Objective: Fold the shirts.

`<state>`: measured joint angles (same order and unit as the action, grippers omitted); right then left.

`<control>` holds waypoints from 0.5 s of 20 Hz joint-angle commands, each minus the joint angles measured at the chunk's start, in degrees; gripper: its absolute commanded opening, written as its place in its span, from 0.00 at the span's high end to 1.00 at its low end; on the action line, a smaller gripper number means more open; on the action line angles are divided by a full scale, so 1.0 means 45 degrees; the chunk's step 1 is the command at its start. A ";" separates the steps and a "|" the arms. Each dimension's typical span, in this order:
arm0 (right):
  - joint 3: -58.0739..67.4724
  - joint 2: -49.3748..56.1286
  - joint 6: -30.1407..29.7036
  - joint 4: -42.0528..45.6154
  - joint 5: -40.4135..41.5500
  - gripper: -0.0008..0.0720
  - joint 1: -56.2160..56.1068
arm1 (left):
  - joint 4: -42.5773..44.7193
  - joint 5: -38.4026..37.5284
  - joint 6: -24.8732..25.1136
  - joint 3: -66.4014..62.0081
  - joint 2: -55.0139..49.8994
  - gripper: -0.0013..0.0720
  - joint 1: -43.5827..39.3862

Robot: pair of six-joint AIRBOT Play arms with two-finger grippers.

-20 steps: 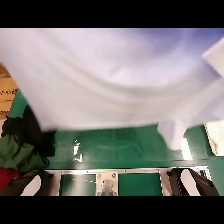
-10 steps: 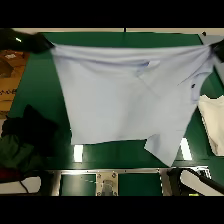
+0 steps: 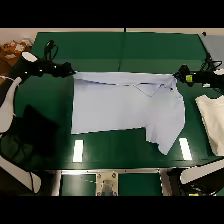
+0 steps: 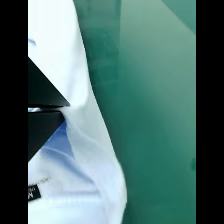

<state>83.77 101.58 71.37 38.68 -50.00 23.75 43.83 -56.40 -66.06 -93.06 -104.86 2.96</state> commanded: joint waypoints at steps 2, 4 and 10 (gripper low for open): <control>0.1219 0.0729 -0.0019 0.0563 -0.2613 0.97 0.1039 | 0.0015 -0.1642 -0.0015 0.0005 -0.0277 0.95 0.0408; 0.1209 0.0729 -0.0029 0.0763 -0.3565 0.97 0.1511 | 0.0393 -0.2681 -0.0296 0.0010 -0.0282 0.95 0.0427; 0.1214 0.0729 -0.0291 0.2914 -0.5736 0.97 0.1831 | 0.2482 -0.3570 -0.0967 0.0024 -0.0296 0.95 -0.0476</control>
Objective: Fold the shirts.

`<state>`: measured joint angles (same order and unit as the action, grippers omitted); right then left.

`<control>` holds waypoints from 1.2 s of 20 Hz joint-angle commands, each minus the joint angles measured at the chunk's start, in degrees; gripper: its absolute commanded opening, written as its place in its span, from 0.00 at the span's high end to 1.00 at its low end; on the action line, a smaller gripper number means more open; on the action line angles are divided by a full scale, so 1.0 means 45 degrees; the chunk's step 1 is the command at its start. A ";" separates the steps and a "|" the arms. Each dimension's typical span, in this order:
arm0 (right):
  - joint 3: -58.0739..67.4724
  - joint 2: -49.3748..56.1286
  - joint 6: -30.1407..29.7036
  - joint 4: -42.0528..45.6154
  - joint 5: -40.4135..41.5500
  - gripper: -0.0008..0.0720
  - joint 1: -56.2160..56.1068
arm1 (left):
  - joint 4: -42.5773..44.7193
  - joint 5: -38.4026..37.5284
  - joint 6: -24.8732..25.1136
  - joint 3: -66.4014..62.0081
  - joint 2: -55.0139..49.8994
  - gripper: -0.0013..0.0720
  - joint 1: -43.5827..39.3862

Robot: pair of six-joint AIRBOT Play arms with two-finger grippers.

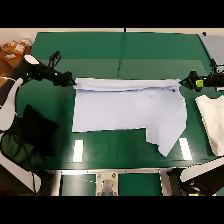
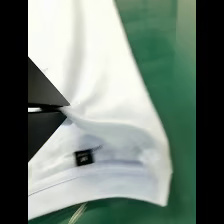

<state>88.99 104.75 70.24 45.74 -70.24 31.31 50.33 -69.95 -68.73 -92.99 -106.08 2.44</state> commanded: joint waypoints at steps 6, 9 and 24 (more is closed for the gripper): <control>0.0015 0.0039 0.0053 0.2701 -0.0957 0.97 0.0126 | 0.1933 -0.0223 -0.0733 0.0913 -0.0034 0.95 -0.0816; 0.0015 0.0126 0.0053 0.2657 -0.0903 0.96 -0.0068 | 0.1671 0.0325 -0.0733 0.0967 -0.0034 0.95 -0.0816; -0.2312 -0.3453 0.2739 0.3759 -0.3551 0.97 0.1506 | 0.1841 -0.4731 -0.2657 0.1409 0.2482 0.95 0.0627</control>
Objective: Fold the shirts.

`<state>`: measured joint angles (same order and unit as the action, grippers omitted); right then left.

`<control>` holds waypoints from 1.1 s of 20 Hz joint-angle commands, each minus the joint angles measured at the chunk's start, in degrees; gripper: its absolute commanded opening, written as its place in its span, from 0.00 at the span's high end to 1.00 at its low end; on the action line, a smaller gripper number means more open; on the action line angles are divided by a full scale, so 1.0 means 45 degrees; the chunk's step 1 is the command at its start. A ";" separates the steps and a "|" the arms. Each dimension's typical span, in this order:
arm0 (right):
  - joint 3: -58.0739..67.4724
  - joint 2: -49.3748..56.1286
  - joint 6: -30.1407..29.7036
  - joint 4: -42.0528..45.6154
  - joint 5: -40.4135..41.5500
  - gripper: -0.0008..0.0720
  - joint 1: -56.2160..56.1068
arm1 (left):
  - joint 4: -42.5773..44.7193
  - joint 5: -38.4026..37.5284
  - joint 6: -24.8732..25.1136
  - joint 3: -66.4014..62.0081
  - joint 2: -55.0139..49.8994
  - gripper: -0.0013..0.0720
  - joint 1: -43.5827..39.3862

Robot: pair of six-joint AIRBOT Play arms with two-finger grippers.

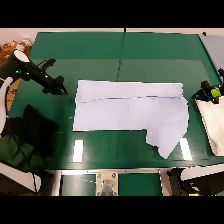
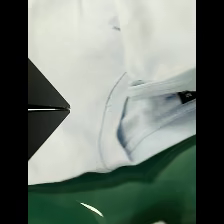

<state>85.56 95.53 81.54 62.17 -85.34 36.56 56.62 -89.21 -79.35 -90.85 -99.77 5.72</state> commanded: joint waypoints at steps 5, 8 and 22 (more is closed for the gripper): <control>-0.6615 -0.5979 0.1122 0.0097 0.1894 0.96 0.1661 | 0.0962 0.4342 -0.1656 0.7757 0.6552 0.95 -0.1841; -0.8422 -0.6873 0.1122 -0.0466 0.2195 0.74 0.1744 | 0.0704 0.7082 -0.3439 1.1074 0.9020 0.44 -0.3036; -1.0180 -0.6800 0.1078 -0.1491 0.4163 0.72 0.1739 | -0.2720 1.6053 -0.6373 1.5562 0.8476 0.55 -0.6373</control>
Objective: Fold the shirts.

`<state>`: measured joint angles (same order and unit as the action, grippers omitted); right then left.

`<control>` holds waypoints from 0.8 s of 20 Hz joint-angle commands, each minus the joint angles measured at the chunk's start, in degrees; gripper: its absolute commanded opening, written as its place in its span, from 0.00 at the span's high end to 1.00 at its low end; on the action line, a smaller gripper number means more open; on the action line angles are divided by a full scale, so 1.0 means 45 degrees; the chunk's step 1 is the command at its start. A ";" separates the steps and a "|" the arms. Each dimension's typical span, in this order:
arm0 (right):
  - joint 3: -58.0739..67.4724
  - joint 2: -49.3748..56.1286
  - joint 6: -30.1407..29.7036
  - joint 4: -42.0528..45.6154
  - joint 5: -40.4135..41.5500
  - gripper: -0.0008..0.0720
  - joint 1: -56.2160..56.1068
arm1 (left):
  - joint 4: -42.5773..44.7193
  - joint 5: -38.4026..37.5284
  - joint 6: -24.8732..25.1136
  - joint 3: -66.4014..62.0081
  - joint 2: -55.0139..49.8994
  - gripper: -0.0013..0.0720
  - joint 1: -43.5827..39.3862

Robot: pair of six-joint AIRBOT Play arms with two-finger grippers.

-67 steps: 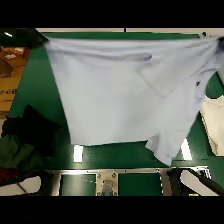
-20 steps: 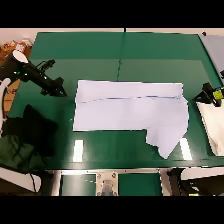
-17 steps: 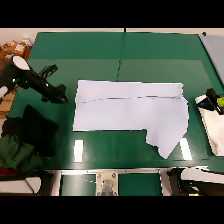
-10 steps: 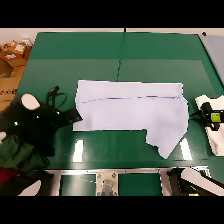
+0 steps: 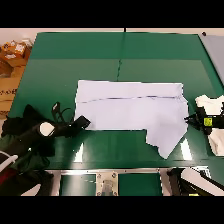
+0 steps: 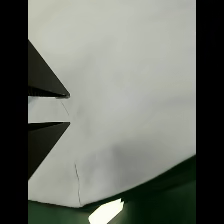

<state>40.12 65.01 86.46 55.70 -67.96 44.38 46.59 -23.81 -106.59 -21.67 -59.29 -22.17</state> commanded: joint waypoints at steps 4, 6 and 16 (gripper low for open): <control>-0.0078 -0.0019 -0.0019 -0.0034 0.0233 0.72 0.0024 | -0.0413 0.1389 0.1078 -0.0146 -0.0831 0.95 0.0151; -0.0044 -0.0024 -0.0335 -0.0029 -0.0219 0.97 0.0024 | -0.0350 0.0787 0.1870 -0.0330 -0.0831 0.95 0.1015; -0.2045 -0.1535 0.0889 0.1685 -0.2642 0.31 0.0000 | -0.0442 -0.0073 0.3614 -0.0330 -0.0831 0.95 0.2657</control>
<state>34.94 60.05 88.47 60.51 -76.75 44.45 44.62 -23.62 -91.77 -23.11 -62.98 -10.81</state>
